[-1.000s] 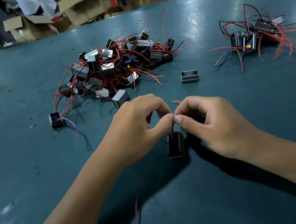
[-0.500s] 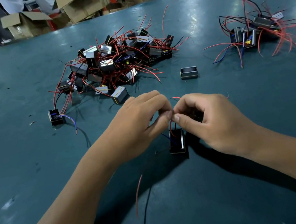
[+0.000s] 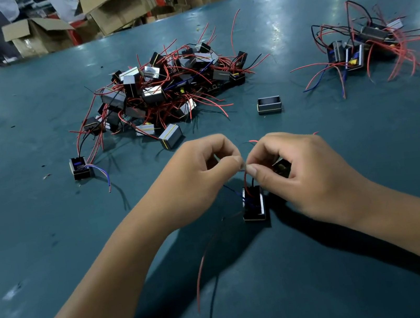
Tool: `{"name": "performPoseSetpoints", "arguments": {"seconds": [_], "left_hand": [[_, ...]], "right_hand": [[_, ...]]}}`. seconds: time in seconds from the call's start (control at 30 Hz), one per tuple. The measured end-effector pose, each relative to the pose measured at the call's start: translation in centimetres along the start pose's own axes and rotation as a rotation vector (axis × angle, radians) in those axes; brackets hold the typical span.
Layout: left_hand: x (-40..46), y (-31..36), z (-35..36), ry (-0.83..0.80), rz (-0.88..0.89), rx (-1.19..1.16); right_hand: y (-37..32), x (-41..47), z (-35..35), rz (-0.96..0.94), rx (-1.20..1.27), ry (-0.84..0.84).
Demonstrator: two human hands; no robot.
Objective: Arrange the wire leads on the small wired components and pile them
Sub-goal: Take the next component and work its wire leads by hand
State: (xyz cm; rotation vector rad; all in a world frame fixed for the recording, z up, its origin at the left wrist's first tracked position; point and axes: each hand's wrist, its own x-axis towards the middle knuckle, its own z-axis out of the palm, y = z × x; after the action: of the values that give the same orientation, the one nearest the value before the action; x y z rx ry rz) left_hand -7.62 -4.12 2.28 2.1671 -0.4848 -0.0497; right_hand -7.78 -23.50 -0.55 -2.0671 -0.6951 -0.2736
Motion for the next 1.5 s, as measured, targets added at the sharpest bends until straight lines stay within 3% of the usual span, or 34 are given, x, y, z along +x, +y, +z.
{"name": "performPoseSetpoints", "arguments": {"seconds": [0.1,0.2,0.6,1.5], "left_hand": [[-0.1,-0.3,-1.3,0.036,0.276,0.222],[0.0,-0.6,-1.4,0.076,0.429,0.353],[0.2,-0.4,-1.4,0.175,0.602,0.580],[0.3,-1.0,-1.2,0.196,0.582,0.457]], "right_hand": [[0.1,0.0,-0.1,0.041,0.036,0.005],[0.4,-0.1,-0.2,0.091,0.100,-0.025],[0.4,0.2,-0.6,0.148,0.223,-0.100],[0.4,0.4,-0.9,0.195,0.359,-0.107]]}}
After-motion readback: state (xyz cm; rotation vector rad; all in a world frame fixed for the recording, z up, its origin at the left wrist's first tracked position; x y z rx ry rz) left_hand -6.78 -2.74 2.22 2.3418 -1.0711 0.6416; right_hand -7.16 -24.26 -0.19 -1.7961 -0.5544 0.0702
